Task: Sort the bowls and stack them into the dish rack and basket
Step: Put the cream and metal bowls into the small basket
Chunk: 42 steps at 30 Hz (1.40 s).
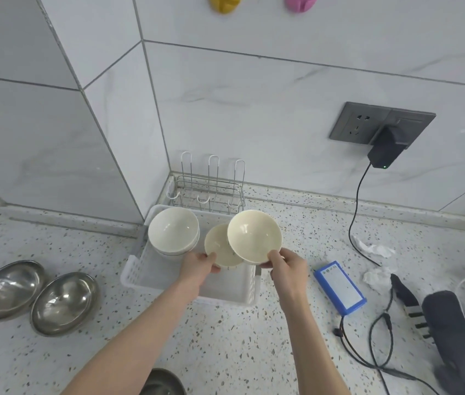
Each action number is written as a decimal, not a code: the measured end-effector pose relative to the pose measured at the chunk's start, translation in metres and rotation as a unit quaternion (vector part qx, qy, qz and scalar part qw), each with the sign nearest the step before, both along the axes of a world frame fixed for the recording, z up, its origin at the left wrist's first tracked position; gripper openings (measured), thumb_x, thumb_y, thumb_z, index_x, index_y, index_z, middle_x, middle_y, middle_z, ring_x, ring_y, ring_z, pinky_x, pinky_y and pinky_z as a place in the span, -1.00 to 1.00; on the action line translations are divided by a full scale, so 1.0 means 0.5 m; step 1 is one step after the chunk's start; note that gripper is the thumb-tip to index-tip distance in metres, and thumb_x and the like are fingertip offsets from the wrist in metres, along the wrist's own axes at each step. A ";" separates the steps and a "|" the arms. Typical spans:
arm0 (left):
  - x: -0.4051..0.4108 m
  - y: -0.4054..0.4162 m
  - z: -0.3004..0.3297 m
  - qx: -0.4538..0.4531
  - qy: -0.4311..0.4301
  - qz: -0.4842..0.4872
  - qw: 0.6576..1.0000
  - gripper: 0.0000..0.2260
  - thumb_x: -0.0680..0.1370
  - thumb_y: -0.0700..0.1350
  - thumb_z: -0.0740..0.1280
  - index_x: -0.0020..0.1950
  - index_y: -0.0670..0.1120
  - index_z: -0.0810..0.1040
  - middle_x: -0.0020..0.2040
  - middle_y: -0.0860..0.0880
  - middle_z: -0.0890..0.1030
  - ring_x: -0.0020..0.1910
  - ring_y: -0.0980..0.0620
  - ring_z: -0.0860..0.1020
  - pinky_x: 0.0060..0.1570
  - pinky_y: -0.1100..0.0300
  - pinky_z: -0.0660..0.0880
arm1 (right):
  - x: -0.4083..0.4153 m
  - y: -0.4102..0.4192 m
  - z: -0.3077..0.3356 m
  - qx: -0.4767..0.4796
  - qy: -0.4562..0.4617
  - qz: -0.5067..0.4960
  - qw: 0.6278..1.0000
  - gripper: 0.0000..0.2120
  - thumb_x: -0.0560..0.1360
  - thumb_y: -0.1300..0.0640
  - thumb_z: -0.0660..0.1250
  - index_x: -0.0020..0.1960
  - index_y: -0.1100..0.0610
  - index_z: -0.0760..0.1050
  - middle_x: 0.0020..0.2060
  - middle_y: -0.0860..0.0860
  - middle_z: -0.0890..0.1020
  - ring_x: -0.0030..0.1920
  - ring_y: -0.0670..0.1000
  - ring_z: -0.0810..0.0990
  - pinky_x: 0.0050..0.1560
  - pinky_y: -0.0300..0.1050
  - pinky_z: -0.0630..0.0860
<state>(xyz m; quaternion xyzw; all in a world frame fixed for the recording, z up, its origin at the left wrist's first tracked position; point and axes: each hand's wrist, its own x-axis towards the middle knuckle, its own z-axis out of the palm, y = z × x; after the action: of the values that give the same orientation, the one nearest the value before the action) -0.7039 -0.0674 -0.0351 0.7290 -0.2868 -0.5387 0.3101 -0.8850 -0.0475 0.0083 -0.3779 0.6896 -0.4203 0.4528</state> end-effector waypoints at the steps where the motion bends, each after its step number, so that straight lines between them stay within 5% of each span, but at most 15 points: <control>1: 0.004 0.000 0.003 0.010 0.022 0.007 1.000 -0.81 0.63 -0.12 0.26 -0.13 -0.16 0.54 -0.26 -0.15 0.67 -0.55 0.10 0.37 -0.47 0.25 0.21 | 0.003 -0.006 -0.001 0.002 0.012 0.010 1.000 -0.83 0.38 0.14 0.25 -0.30 0.13 0.58 -0.42 0.01 0.68 -0.55 -0.21 0.42 -0.30 -0.12 0.36; 7: 0.029 0.008 0.030 0.026 0.041 -0.021 0.999 -0.81 0.64 0.01 0.18 0.17 -0.05 0.44 -0.12 -0.14 0.72 -0.53 0.07 0.46 -0.55 0.30 0.15 | 0.029 -0.036 -0.016 0.021 0.053 0.053 0.997 -0.84 0.43 0.18 0.25 -0.25 0.21 0.57 -0.44 -0.03 0.67 -0.46 -0.12 0.47 -0.32 -0.12 0.43; 11: 0.042 0.025 0.030 -0.013 0.029 -0.035 0.999 -0.84 0.60 0.08 0.19 0.10 0.07 0.48 -0.20 0.02 0.74 -0.54 0.11 0.48 -0.43 0.24 0.30 | 0.053 -0.041 -0.030 0.003 0.084 0.064 0.994 -0.85 0.45 0.20 0.25 -0.26 0.20 0.52 -0.36 0.10 0.67 -0.36 -0.01 0.50 -0.30 -0.10 0.40; 15: 0.040 0.047 0.019 -0.083 0.002 -0.044 0.996 -0.84 0.62 0.11 0.17 0.02 0.11 0.51 -0.07 0.03 0.71 -0.52 0.14 0.51 -0.25 0.13 0.37 | 0.068 -0.037 -0.046 -0.001 0.132 0.070 0.989 -0.86 0.48 0.15 0.23 -0.24 0.08 0.49 -0.32 0.08 0.68 -0.38 -0.04 0.48 -0.37 -0.14 0.34; 20: 0.031 0.054 0.025 -0.114 -0.008 -0.084 0.990 -0.87 0.65 0.15 0.12 -0.01 0.27 0.44 0.01 0.05 0.65 -0.42 0.09 0.65 -0.21 0.15 0.42 | 0.073 -0.038 -0.051 0.003 0.178 0.071 0.981 -0.90 0.50 0.08 0.23 -0.06 0.06 0.50 -0.31 -0.07 0.63 -0.29 -0.03 0.53 -0.36 -0.18 0.30; 26: 0.033 0.056 0.020 -0.116 -0.012 -0.085 0.990 -0.80 0.64 0.14 0.16 0.21 0.16 0.44 0.07 0.02 0.65 -0.36 0.08 0.68 -0.21 0.10 0.42 | 0.077 -0.041 -0.053 0.001 0.223 0.082 0.971 -0.69 0.53 0.04 0.21 0.24 0.05 0.49 -0.30 -0.11 0.56 -0.21 0.01 0.54 -0.21 -0.09 0.42; 31: 0.034 0.056 0.013 -0.134 -0.020 -0.097 0.986 -0.84 0.62 0.14 0.19 0.17 0.22 0.47 0.05 0.09 0.65 -0.28 0.06 0.70 -0.13 0.06 0.47 | 0.080 -0.045 -0.054 0.007 0.255 0.098 0.962 -0.66 0.55 0.02 0.17 0.28 0.08 0.46 -0.23 -0.02 0.64 -0.14 0.07 0.59 -0.13 -0.03 0.51; 37: 0.035 0.058 0.003 -0.144 -0.023 -0.105 0.984 -0.67 0.62 0.13 0.23 0.35 0.08 0.48 0.05 0.14 0.64 -0.16 0.13 0.71 0.15 -0.14 0.55 | 0.084 -0.048 -0.055 0.012 0.292 0.106 0.951 -0.66 0.57 0.03 0.14 0.29 0.11 0.46 -0.20 0.06 0.66 -0.16 0.12 0.61 -0.20 -0.06 0.47; 42: 0.033 0.057 0.003 -0.150 -0.031 -0.110 0.982 -0.80 0.60 0.15 0.23 0.22 0.23 0.48 0.06 0.10 0.67 -0.15 0.09 0.71 0.11 -0.16 0.56 | 0.089 -0.049 -0.055 0.018 0.319 0.115 0.940 -0.74 0.59 0.04 0.13 0.14 0.13 0.50 -0.25 0.12 0.65 -0.21 0.17 0.60 -0.24 -0.06 0.43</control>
<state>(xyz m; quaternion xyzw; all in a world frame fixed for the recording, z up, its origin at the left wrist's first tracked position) -0.6872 -0.0387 -0.0335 0.6547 -0.4518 -0.4975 0.3460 -0.8403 -0.0722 -0.0193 -0.5612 0.7568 -0.2103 0.2609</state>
